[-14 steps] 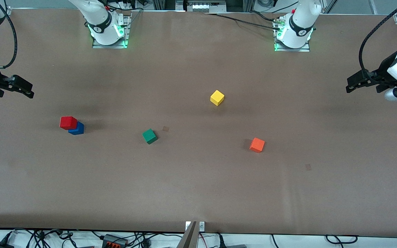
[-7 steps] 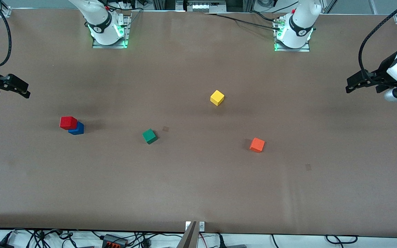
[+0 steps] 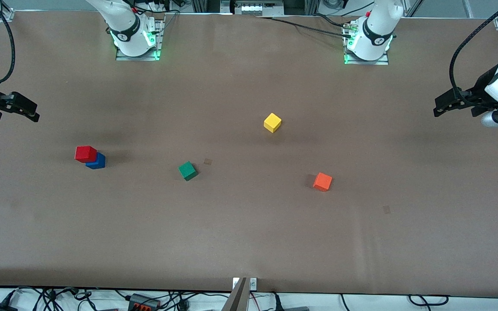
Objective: Pass red block to right arm, stack on blue
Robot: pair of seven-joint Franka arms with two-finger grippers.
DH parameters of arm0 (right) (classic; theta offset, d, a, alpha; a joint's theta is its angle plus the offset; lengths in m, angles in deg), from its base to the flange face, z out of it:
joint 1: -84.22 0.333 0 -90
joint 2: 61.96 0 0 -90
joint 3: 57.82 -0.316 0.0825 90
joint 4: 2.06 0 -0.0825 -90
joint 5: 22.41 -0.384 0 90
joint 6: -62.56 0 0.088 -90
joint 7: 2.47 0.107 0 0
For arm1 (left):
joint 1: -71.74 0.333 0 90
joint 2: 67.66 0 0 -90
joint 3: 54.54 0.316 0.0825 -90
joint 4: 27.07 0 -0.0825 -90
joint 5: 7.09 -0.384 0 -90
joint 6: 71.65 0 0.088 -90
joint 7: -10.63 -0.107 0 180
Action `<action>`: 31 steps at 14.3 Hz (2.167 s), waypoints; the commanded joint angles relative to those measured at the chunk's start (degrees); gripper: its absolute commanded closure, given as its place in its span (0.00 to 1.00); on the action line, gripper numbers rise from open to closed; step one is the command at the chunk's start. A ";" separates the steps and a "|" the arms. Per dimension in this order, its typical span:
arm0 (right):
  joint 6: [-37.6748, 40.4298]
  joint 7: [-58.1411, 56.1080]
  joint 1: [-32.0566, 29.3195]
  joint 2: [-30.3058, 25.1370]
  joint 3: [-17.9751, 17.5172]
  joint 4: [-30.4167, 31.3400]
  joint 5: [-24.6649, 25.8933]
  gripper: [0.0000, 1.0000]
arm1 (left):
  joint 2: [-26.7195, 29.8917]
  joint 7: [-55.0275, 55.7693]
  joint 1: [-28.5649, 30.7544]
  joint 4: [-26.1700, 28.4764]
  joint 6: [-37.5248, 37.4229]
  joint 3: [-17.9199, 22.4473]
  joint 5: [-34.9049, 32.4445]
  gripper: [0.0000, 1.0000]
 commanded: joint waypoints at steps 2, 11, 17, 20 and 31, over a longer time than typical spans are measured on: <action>1.15 0.86 0.42 0.11 -0.16 -0.77 -0.82 0.00 | -1.00 -1.31 0.07 -2.16 -1.50 -0.05 0.08 0.00; 0.19 1.04 0.24 -0.68 0.01 0.81 -3.97 0.00 | -1.00 -1.31 -0.02 -2.16 -1.50 -0.05 0.08 0.00; 0.01 0.52 0.42 -0.86 -0.08 0.37 -2.42 0.00 | -1.00 -1.31 -0.19 -2.16 -1.41 -0.14 0.08 0.00; 0.01 0.43 0.42 -1.03 -0.16 0.20 -1.35 0.00 | -0.91 -1.31 -0.11 -2.25 -1.50 -0.14 0.08 0.00; 0.45 -0.10 -0.11 0.02 0.10 -1.30 -1.44 0.00 | -1.00 -1.40 0.24 -2.69 -1.41 -0.05 -0.01 0.00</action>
